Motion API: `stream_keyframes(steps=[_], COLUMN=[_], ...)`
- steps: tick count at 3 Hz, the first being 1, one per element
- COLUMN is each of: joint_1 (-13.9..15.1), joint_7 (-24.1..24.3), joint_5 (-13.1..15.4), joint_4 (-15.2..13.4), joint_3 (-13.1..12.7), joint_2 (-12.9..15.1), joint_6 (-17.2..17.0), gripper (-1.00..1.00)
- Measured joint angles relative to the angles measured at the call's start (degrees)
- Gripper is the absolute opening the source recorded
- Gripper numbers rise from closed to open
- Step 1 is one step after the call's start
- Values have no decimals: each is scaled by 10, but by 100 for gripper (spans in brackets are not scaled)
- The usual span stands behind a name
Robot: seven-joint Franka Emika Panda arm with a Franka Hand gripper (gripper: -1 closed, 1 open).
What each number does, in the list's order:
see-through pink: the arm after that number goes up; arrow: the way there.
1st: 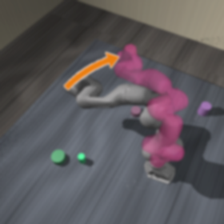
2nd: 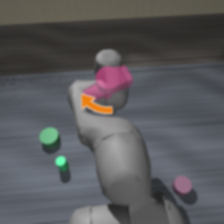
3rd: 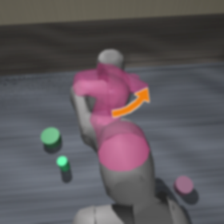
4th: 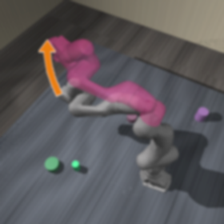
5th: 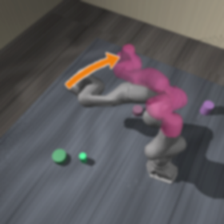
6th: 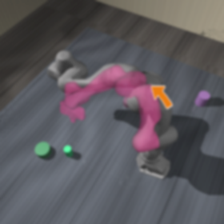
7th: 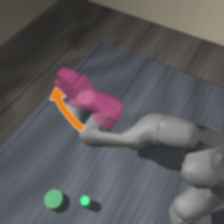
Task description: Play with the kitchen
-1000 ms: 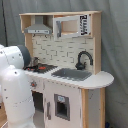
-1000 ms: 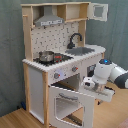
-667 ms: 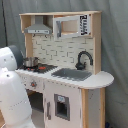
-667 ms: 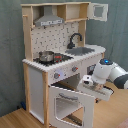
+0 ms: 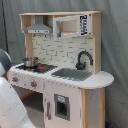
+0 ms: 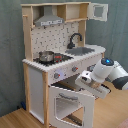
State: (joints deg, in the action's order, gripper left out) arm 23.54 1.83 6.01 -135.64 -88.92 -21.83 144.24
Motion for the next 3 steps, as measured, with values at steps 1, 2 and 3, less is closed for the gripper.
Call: stream_keyframes(steps=[1, 2, 3], joint_1=[-20, -49, -79], joint_7=[31, 43, 43], joint_5=[0, 0, 1], joint_4=[14, 20, 22], joint_3=[16, 47, 82], joint_2=[-46, -84, -119], joint_6=[-27, -58, -91], gripper=[100, 100, 100])
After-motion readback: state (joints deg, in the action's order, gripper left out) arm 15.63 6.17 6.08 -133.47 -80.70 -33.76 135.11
